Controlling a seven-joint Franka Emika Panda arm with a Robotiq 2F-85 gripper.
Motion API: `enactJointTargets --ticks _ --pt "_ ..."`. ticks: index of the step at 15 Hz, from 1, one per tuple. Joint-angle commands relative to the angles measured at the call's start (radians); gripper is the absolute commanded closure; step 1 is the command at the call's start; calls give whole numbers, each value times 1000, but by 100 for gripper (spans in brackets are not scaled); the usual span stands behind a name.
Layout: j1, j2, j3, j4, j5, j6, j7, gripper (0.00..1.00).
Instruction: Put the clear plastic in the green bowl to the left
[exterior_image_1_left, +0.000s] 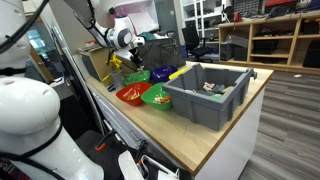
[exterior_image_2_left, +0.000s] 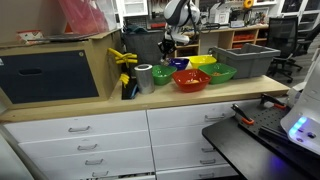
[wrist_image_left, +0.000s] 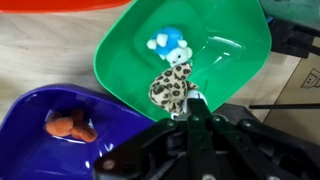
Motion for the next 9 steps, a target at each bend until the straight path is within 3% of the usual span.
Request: enactJointTargets --ticks 1,3,4,9 --pt "2 109 21 86 39 92 -8 100" --pt "5 157 38 119 53 128 -5 100" --pt "6 174 46 135 60 136 -3 80" --pt "19 183 62 188 62 106 8 44"
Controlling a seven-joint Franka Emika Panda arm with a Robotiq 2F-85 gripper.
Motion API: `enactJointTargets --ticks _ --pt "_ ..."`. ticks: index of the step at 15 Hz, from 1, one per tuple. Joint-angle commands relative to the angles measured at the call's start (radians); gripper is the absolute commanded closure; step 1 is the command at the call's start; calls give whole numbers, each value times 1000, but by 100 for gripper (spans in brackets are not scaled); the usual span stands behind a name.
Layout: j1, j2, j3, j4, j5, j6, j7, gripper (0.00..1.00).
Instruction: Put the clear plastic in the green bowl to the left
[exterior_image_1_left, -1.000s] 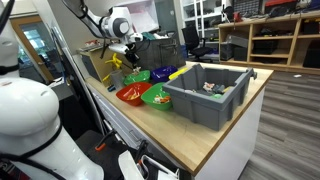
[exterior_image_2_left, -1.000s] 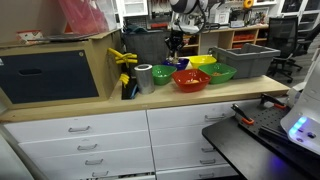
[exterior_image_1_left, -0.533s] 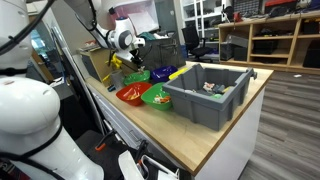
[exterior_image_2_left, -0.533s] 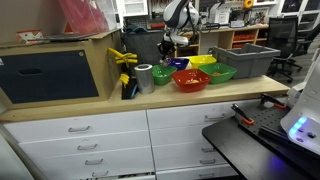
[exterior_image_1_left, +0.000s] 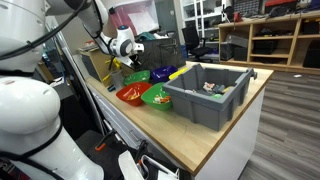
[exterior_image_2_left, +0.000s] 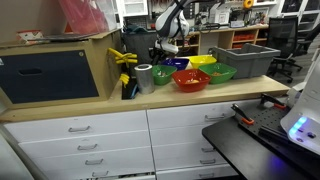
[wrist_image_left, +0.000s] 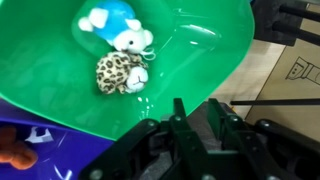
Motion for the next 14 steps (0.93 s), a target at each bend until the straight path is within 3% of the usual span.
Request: enactJointTargets --ticks 1,6,14 --pt "20 -18 -6 41 17 -37 12 35" --pt "39 -67 -27 53 -1 -127 23 0" --pt "52 -200 -67 66 -65 -465 61 0"
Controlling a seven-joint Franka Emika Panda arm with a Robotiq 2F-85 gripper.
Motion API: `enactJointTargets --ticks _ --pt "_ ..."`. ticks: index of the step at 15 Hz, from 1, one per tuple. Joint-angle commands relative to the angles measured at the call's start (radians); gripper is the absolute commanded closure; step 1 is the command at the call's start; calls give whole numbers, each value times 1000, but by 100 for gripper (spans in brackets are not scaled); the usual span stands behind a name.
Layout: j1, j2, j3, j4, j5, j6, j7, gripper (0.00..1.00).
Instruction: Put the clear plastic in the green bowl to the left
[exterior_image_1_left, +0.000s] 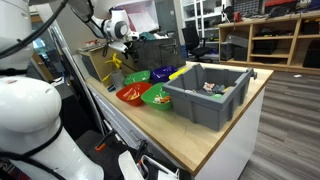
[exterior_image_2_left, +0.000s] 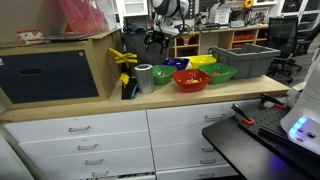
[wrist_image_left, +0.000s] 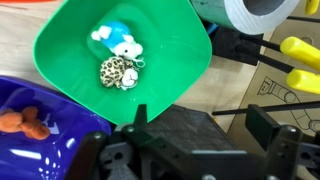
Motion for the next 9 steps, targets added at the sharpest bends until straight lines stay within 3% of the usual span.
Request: enactJointTargets --ticks 1,9 --pt "13 -76 -23 4 -33 -141 29 0" --pt "4 -188 -24 23 -110 -336 -2 0"
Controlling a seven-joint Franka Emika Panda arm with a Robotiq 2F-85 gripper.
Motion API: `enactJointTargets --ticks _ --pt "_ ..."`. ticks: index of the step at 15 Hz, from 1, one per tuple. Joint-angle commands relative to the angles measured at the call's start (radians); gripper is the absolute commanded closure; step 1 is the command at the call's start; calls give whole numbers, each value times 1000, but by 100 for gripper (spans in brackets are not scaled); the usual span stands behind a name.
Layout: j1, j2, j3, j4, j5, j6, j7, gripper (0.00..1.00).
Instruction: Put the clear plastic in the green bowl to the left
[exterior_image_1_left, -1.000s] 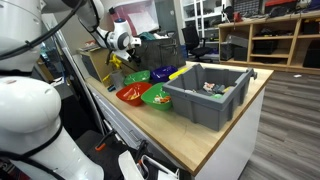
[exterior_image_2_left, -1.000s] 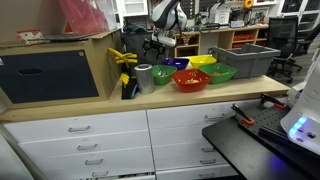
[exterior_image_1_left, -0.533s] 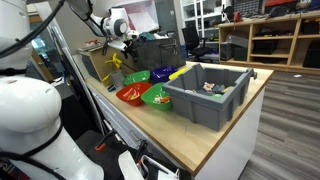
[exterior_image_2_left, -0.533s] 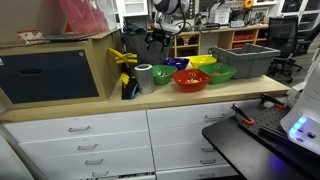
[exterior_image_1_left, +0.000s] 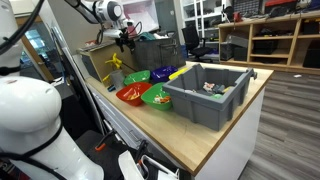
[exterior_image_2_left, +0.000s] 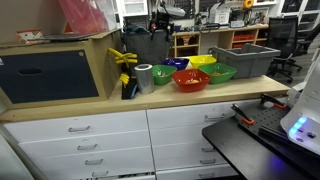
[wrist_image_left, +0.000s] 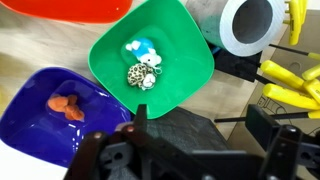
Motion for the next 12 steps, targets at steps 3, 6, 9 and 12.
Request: enactJointTargets --ticks 3,6,9,12 --pt "-6 -58 -5 39 -23 -140 -17 0" --pt "-20 -72 -9 74 -17 -192 -30 0" --pt "-27 -76 -17 126 -38 -281 -16 0" --pt "-36 -83 -16 180 -27 -390 -46 0"
